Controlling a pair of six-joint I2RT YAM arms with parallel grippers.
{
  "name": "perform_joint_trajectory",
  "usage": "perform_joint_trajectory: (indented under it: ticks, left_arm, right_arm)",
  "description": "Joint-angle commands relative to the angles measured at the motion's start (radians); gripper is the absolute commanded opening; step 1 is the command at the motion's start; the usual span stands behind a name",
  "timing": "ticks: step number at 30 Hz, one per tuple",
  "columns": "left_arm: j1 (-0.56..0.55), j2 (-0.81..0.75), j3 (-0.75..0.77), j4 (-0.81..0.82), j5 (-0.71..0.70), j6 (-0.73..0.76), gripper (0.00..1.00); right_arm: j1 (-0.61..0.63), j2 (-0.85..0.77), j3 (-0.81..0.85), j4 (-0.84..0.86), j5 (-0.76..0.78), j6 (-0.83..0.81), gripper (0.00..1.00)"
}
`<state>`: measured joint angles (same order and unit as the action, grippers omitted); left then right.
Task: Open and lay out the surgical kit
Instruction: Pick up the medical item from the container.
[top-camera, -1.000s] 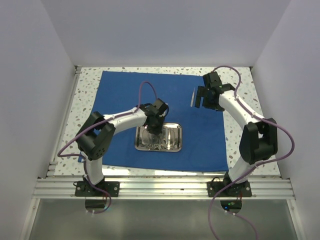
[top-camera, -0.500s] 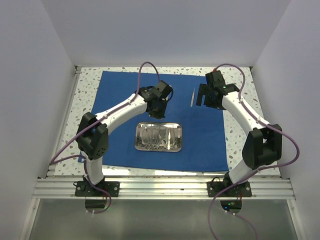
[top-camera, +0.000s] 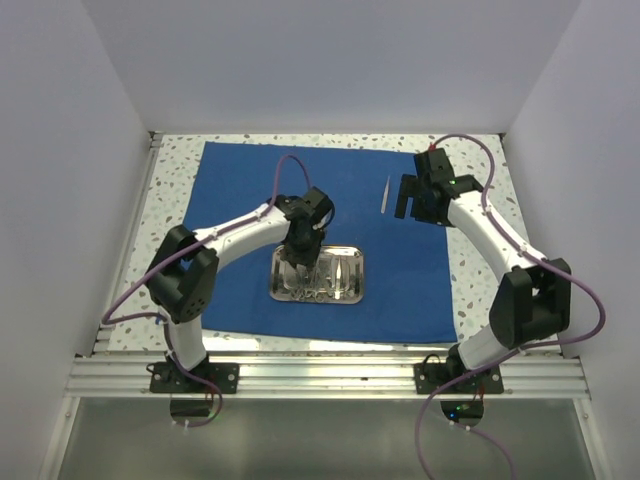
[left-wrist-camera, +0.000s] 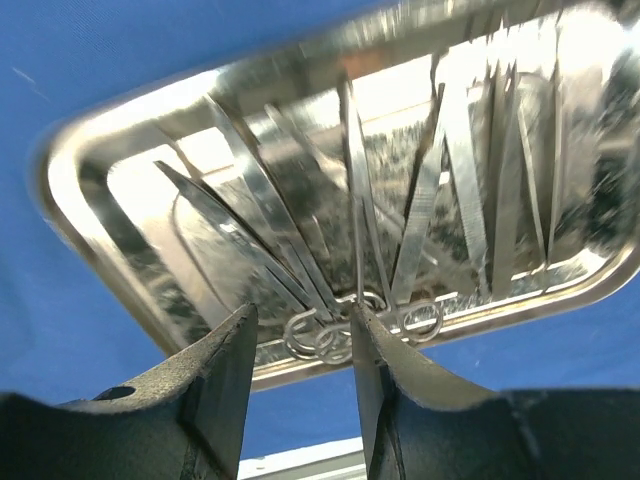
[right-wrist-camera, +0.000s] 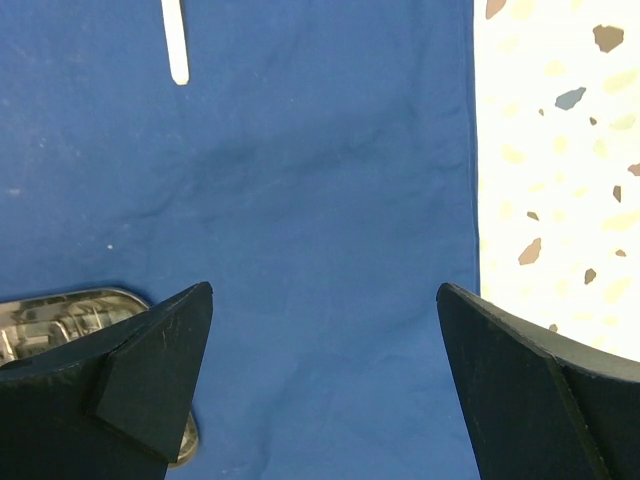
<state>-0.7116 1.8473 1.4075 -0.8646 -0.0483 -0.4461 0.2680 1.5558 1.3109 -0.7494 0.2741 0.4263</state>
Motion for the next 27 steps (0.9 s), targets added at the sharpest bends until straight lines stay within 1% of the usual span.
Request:
perform_joint_trajectory:
  ticks: [1, 9, 15, 20, 25, 27]
  left_arm:
    - [-0.025, -0.056, -0.053, 0.087, 0.041, -0.020, 0.46]
    - [-0.060, -0.019, -0.079, 0.140, 0.028, -0.051, 0.43]
    - [-0.065, 0.027, -0.093, 0.168, 0.028, -0.057, 0.42]
    - [-0.065, 0.059, -0.111, 0.167, -0.002, -0.069, 0.41]
    - [-0.065, 0.095, -0.134, 0.188, 0.011, -0.069, 0.40]
    - [-0.066, 0.102, -0.145, 0.194, 0.030, -0.069, 0.35]
  right_arm:
    - [-0.003, -0.048, -0.022, -0.001, 0.007, 0.011, 0.98]
    - [-0.001, -0.074, -0.059, -0.004, 0.013, 0.000, 0.98]
    - [-0.003, -0.099, -0.088, -0.008, 0.019, -0.003, 0.99]
    - [-0.001, -0.114, -0.105, -0.013, 0.027, -0.004, 0.98]
    - [-0.001, -0.120, -0.111, -0.015, 0.028, -0.006, 0.98]
    - [-0.001, -0.122, -0.111, -0.015, 0.030, -0.006, 0.98]
